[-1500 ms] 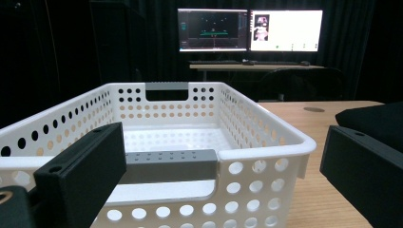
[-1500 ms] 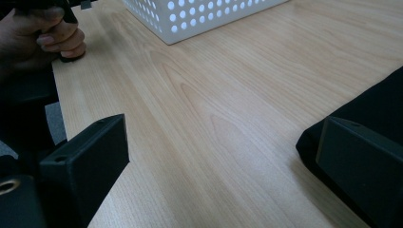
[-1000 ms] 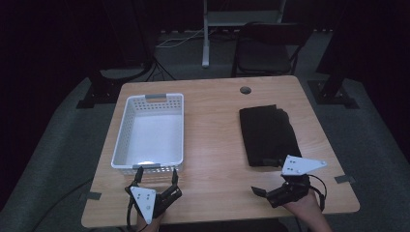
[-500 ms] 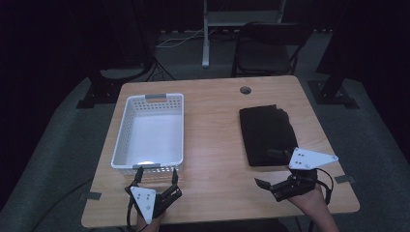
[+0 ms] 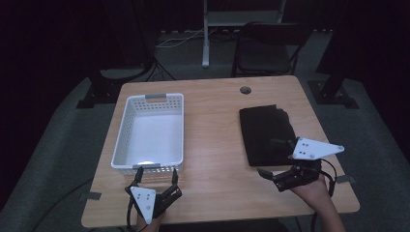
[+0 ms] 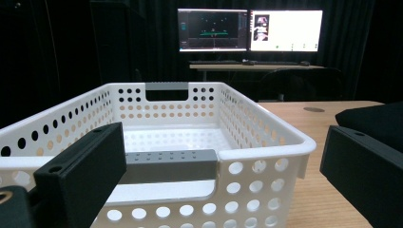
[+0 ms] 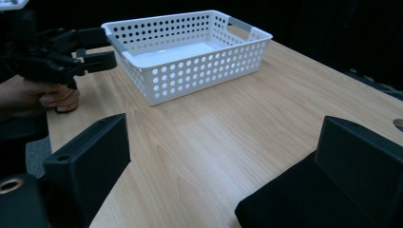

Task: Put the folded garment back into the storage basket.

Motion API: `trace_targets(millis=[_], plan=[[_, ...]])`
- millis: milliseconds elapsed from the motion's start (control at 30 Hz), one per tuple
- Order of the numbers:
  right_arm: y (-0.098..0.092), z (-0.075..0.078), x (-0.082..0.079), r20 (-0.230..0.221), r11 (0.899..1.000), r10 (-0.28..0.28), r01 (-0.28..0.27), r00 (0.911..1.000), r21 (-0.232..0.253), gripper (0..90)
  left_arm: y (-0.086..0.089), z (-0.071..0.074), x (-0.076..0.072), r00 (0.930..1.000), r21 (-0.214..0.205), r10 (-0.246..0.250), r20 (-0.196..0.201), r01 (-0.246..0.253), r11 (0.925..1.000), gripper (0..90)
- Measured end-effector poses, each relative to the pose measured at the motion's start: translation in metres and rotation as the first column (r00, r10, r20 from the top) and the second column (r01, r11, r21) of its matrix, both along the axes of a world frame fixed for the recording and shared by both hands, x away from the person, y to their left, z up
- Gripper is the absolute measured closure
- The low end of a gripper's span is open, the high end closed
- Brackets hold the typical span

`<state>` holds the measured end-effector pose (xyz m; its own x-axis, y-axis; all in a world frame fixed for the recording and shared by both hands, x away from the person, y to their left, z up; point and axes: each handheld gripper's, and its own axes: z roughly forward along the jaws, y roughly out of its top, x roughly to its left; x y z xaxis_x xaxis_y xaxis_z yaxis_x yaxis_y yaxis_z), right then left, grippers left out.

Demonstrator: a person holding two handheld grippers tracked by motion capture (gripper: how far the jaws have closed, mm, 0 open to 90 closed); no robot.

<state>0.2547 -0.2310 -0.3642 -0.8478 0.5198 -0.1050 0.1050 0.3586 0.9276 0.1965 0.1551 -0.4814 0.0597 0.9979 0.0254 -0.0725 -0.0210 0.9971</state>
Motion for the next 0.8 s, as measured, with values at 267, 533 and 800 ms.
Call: trace_targets(millis=[267, 533, 800], plan=[[-0.005, 0.015, 0.016, 0.0, 0.999, -0.027, 0.027, 0.9996, 0.041, 4.4, 0.0, 0.0, 0.0, 1.0, 0.0, -0.001, 0.0, 0.001, 1.0, 2.6], [-0.012, 0.026, 0.033, 0.021, 0.994, -0.088, 0.087, 0.9959, 0.059, 4.4, 0.0, 0.0, 0.0, 1.0, 0.0, 0.0, 0.0, 0.0, 1.0, 2.7], [-0.026, 0.028, 0.062, -0.009, 0.984, -0.166, 0.166, 0.9861, 0.058, 4.4, 0.0, 0.0, 0.0, 1.0, -0.002, 0.0, 0.001, 0.0, 1.0, 2.7]])
